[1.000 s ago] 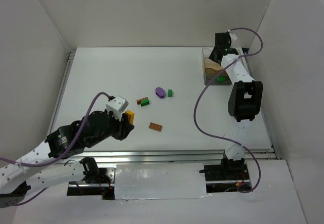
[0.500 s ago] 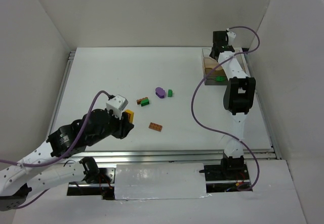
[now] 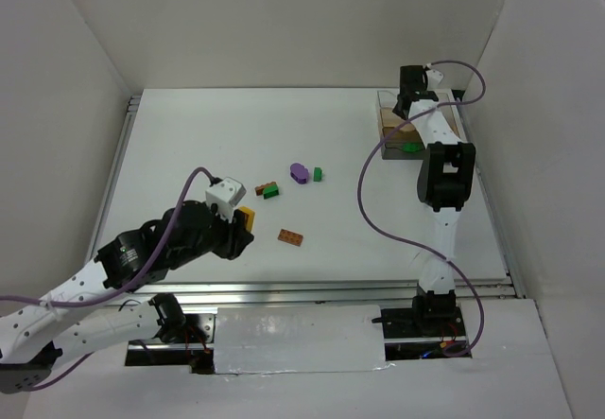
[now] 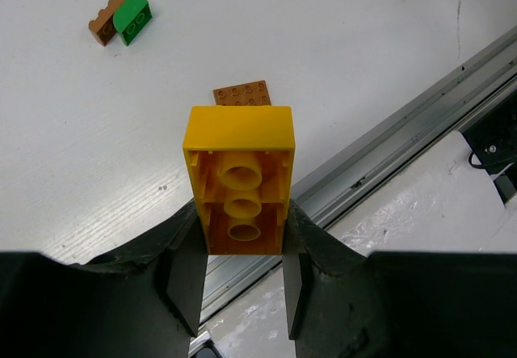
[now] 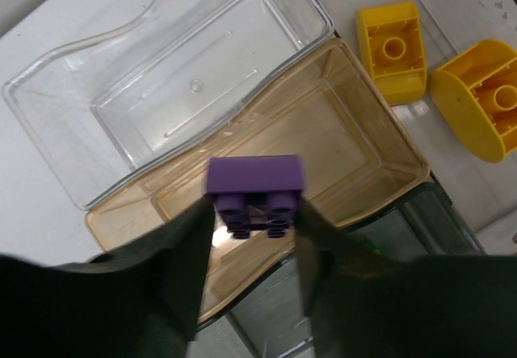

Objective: Sort the legos into containers by color

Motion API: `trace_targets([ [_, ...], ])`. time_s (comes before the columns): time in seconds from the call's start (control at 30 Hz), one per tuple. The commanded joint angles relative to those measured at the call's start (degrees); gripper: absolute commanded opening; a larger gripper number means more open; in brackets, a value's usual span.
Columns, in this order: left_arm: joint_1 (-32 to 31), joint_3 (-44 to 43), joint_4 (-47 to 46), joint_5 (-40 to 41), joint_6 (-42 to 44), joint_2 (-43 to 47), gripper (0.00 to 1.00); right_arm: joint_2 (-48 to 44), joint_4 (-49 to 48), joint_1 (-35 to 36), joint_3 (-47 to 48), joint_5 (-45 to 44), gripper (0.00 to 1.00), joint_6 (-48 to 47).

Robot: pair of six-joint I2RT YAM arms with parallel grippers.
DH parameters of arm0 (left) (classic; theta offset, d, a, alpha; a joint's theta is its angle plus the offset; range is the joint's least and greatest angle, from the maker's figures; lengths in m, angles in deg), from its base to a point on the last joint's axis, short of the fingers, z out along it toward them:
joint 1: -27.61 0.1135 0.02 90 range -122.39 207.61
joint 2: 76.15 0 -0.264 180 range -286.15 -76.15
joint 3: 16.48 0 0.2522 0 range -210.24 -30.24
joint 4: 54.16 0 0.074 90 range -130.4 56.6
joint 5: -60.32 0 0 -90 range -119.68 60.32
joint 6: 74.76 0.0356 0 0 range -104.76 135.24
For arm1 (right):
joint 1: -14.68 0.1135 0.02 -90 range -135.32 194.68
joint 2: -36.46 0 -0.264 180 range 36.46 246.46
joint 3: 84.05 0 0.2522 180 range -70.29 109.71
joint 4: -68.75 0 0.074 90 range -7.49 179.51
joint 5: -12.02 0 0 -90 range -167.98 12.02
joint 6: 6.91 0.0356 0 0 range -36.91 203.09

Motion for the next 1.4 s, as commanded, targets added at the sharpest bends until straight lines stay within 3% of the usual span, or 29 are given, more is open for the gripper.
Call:
trace_targets([
  [0.0, 0.6, -0.2, -2.1, -1.1, 1.3, -0.6, 0.0, 0.6, -0.2, -1.5, 2.1, 0.3, 0.55, 0.7],
  [0.17, 1.2, -0.3, -2.3, -1.3, 1.3, -0.9, 0.0, -1.8, -2.3, -1.5, -0.8, 1.0, 0.71, 0.8],
  [0.37, 1.9, -0.2, -2.4, -1.4, 1.3, -1.1, 0.0, -5.2, -2.1, -1.4, -1.6, 3.3, 0.75, 0.6],
  [0.5, 2.4, -0.3, -2.4, -1.1, 1.0, -0.9, 0.0, -12.2, -2.1, -0.5, -5.4, 12.1, 0.76, -0.3],
  [0.63, 4.3, -0.3, -3.7, -4.0, 1.5, -0.7, 0.0, -30.0, -10.1, 3.7, -23.4, 23.5, 0.78, -2.7],
  [0.7, 5.5, -0.6, -4.3, -6.5, 1.7, -1.1, 0.0, -35.9, -12.3, 5.5, -31.5, 31.2, 0.87, -3.7],
  [0.8, 8.2, -1.1, -6.6, -13.6, 2.0, -2.0, 0.0, -46.2, -13.1, 9.8, -39.4, 40.8, 0.91, -5.3],
  [0.9, 10.4, -2.4, -10.8, -25.9, 2.8, -3.2, 0.0, -56.7, -16.2, 14.6, -46.8, 49.4, 0.91, -4.8],
  [0.93, 11.0, -3.1, -11.9, -34.5, 3.5, -3.8, 0.0, -58.6, -17.6, 15.8, -48.6, 56.2, 0.91, -2.9],
  [1.07, 11.7, -3.7, -18.1, -49.6, 4.2, -5.5, 0.0, -65.8, -27.0, 19.6, -57.0, 71.3, 0.89, 3.6],
  [1.23, 12.2, -2.2, -22.2, -57.7, 3.2, -3.8, 0.0, -72.3, -28.5, 28.0, -62.5, 76.6, 0.88, 3.1],
  [1.37, 12.1, -0.9, -27.1, -62.4, 0.4, -3.0, 0.0, -77.4, -37.6, 32.9, -69.0, 82.8, 0.88, 6.4],
])
